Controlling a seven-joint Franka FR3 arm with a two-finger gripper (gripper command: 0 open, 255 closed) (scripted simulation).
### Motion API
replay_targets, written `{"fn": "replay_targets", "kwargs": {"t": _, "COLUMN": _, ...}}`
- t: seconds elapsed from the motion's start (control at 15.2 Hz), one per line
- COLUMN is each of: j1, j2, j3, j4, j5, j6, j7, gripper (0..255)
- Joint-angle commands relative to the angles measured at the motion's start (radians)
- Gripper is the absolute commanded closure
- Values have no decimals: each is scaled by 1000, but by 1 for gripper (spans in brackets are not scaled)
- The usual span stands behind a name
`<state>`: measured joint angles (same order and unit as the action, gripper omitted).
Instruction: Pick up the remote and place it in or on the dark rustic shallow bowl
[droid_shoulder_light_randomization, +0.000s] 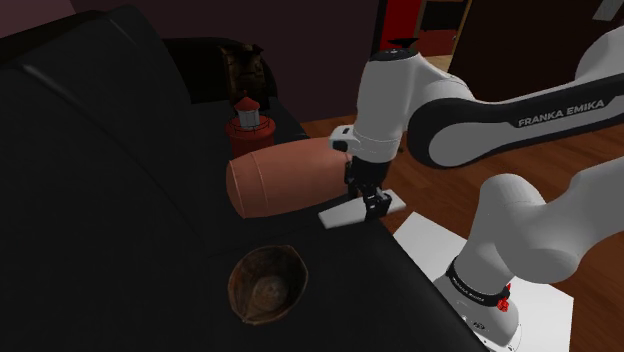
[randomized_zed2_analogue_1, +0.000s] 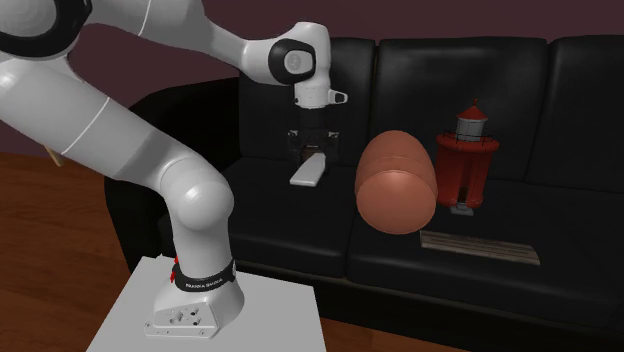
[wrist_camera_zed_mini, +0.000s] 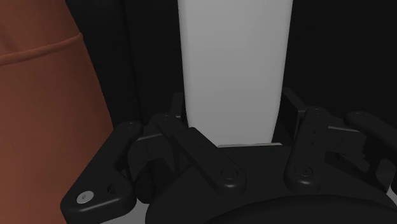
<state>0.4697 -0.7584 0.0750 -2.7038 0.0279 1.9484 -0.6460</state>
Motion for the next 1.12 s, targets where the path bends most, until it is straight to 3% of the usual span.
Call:
{"fn": "replay_targets", "kwargs": {"t": 0.0, "j1": 1, "j2": -9, "j3": 1, "j4": 24, "j5": 1, "j6": -34, "j7": 2, "gripper": 255}}
{"fn": "replay_targets", "kwargs": {"t": 0.53, "j1": -1, "j2": -21, "j3": -4, "j4": 124, "j5": -3, "j6": -145, "j7": 0, "gripper": 255}}
{"fn": "replay_targets", "kwargs": {"t": 1.06, "j1": 44, "j2": 229, "j3": 137, "j4": 307, "j5": 57, "j6": -75, "j7": 158, "gripper": 255}}
